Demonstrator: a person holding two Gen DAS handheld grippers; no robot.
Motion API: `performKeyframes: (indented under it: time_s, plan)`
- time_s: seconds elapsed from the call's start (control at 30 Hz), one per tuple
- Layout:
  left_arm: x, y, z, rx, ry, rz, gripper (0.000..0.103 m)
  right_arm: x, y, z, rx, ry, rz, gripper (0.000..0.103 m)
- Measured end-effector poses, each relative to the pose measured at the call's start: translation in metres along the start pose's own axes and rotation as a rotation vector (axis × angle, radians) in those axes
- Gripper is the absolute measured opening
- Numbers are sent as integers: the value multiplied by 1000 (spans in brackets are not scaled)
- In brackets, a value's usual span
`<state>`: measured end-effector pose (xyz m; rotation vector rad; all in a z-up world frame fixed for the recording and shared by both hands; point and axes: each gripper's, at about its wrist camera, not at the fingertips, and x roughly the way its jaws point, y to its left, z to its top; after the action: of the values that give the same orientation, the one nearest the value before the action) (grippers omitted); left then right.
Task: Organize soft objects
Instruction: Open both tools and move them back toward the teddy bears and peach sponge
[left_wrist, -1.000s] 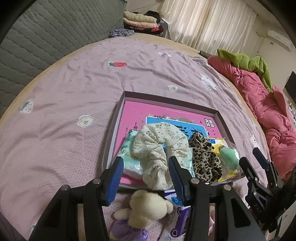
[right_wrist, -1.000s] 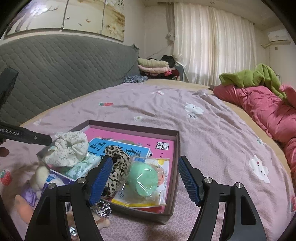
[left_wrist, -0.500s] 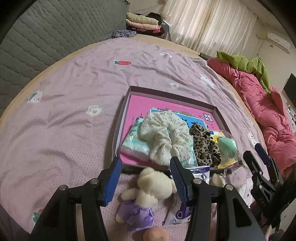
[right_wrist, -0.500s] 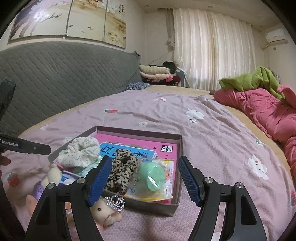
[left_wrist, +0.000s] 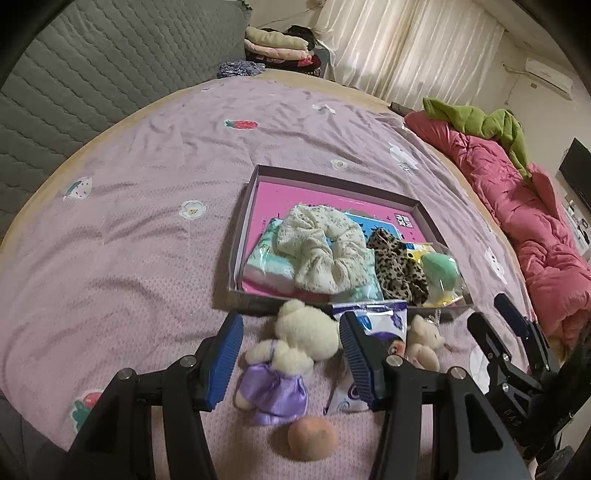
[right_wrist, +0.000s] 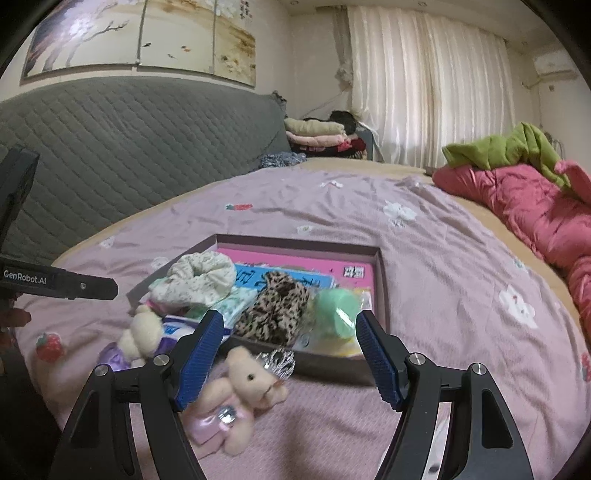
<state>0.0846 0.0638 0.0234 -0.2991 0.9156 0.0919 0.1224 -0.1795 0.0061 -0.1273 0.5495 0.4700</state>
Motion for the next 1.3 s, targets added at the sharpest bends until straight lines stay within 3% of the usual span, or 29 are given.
performKeyframes:
  time_s: [0.43, 0.87, 1.3]
  plan:
    - [-22, -7, -25, 30, -2, -31, 54, -18, 11, -23, 81, 95, -7, 75]
    - [-9, -2, -59, 55, 95, -51, 54, -22, 37, -38, 44, 173, 2, 75]
    - [15, 4, -80, 4, 182, -120, 54, -10, 44, -46, 27, 216, 5, 75]
